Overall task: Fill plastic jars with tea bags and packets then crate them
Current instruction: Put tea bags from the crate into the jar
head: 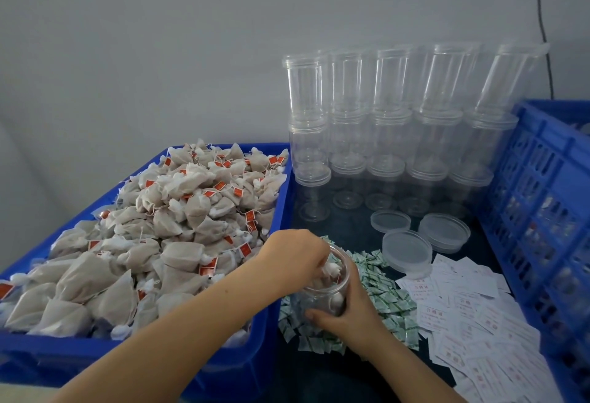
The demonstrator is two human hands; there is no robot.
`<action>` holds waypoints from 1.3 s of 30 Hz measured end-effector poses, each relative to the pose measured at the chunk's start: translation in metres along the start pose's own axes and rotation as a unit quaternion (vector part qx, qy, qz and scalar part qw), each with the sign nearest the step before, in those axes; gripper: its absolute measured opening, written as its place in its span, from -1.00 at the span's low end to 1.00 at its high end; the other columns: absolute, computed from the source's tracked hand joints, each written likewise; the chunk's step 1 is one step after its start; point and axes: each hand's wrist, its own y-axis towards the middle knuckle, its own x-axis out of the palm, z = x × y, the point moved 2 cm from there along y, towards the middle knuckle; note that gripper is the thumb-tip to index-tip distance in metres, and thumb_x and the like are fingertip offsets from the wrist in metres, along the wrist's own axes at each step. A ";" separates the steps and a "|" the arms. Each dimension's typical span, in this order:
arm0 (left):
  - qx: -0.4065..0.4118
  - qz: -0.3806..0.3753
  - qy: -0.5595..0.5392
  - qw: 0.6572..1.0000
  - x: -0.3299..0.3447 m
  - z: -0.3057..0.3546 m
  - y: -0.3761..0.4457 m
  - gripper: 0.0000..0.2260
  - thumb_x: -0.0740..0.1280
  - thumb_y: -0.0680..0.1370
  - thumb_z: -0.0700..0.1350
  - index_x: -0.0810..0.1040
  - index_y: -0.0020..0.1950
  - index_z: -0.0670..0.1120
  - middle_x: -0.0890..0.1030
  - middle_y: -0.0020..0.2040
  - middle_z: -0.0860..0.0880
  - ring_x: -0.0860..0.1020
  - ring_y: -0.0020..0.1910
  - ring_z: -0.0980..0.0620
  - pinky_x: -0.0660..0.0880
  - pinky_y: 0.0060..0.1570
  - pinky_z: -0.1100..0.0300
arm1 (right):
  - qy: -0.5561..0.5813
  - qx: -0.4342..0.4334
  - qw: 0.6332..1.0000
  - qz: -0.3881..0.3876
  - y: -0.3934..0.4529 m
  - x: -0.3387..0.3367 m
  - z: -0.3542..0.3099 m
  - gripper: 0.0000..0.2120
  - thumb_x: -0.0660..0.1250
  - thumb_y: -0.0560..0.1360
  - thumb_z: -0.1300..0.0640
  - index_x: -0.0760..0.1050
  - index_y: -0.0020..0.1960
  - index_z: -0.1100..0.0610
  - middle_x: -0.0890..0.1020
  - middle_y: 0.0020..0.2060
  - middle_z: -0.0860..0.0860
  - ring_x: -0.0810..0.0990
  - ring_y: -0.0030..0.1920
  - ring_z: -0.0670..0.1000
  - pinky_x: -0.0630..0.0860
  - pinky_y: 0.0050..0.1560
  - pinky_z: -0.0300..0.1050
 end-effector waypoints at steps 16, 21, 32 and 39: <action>-0.030 0.100 -0.105 0.989 -0.009 -0.037 -0.012 -0.82 0.25 0.57 0.04 0.57 0.04 0.00 0.59 -0.07 0.08 0.52 -0.12 0.11 0.51 -0.05 0.17 | -0.046 0.012 0.999 0.012 -0.002 -0.002 -0.001 -0.09 0.57 0.16 -0.14 0.11 0.27 -0.65 0.39 0.31 -0.24 0.41 0.23 -0.41 0.56 0.15 -0.21; -0.123 0.142 -0.123 0.974 -0.008 -0.084 -0.006 -0.82 0.30 0.56 -0.03 0.55 0.12 -0.05 0.59 0.02 0.02 0.51 -0.07 0.10 0.49 -0.03 0.22 | -0.030 0.008 0.999 0.012 -0.004 -0.002 0.001 -0.09 0.58 0.16 -0.13 0.13 0.27 -0.65 0.38 0.31 -0.22 0.41 0.21 -0.44 0.54 -0.01 -0.41; -0.263 0.045 0.105 0.958 0.030 -0.146 0.002 -0.76 0.35 0.52 -0.18 0.54 0.18 -0.14 0.51 0.16 -0.09 0.46 0.16 -0.05 0.49 0.11 0.13 | -0.029 0.014 0.999 0.017 -0.004 -0.002 0.005 -0.05 0.59 0.18 -0.16 0.08 0.32 -0.62 0.40 0.32 -0.23 0.45 0.27 -0.31 0.57 0.01 -0.35; -0.258 0.044 0.161 0.952 0.026 -0.145 0.007 -0.77 0.36 0.51 -0.15 0.57 0.16 -0.14 0.48 0.25 -0.10 0.43 0.24 -0.06 0.44 0.18 0.11 | -0.016 0.017 1.000 0.014 -0.005 -0.002 0.006 -0.07 0.60 0.19 -0.10 0.13 0.32 -0.60 0.39 0.34 -0.17 0.48 0.31 -0.15 0.61 0.00 -0.26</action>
